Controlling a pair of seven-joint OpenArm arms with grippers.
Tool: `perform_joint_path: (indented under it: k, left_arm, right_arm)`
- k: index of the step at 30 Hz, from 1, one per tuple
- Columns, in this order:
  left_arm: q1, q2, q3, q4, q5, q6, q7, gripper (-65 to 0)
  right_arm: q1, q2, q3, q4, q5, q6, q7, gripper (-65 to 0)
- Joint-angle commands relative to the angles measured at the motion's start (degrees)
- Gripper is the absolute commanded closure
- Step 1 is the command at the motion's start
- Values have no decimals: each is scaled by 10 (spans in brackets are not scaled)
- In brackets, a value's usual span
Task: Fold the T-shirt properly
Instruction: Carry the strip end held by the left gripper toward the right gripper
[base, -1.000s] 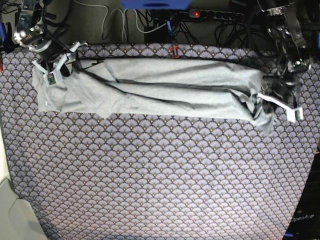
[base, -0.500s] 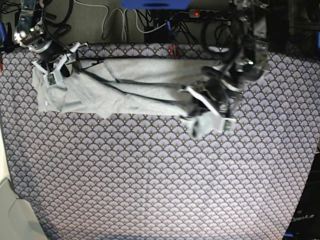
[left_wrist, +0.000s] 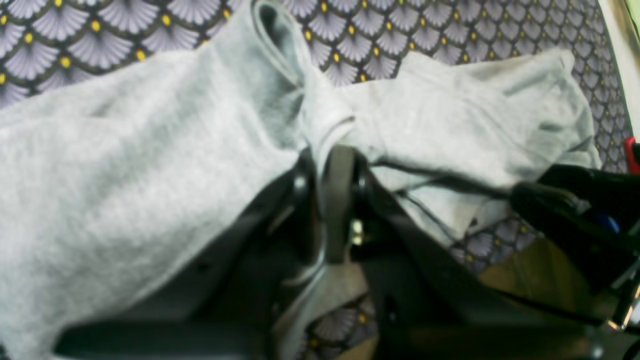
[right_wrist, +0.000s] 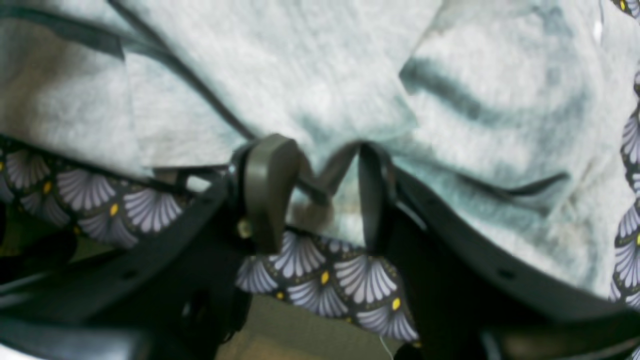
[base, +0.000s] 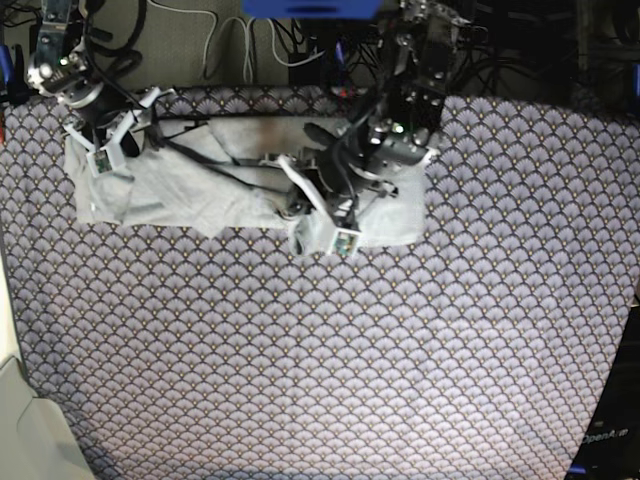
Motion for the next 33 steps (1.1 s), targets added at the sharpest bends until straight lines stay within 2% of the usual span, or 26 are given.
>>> perform_joint_path:
  k: [1, 11, 13, 17, 23, 27, 33]
  left_arm:
    - [-10, 11, 3, 6, -10, -4, -11, -4]
    - [-11, 10, 34, -1, -10, -8, -6, -9]
    - [-8, 9, 34, 2, -10, -7, -4, -51]
    - [-6, -7, 41, 3, -24, -7, -3, -213]
    - [-10, -34, 44, 2, -80, -8, -4, -421]
    - [-12, -64, 32, 20, -102, -3, -9, -482]
    - [-6, -86, -78, 50, -113, -3, -7, -487]
  right_arm:
    - [0, 5, 3, 10, 9, 1, 11, -250]
    - [0, 7, 3, 10, 9, 1, 11, -250]
    - [0, 7, 3, 10, 9, 1, 11, -250]
    - [0, 8, 3, 10, 9, 1, 11, -252]
    - [17, 9, 8, 14, 9, 1, 12, -252]
    - [27, 22, 10, 35, 9, 1, 12, -252]
    - [62, 25, 80, 43, 9, 1, 11, -257]
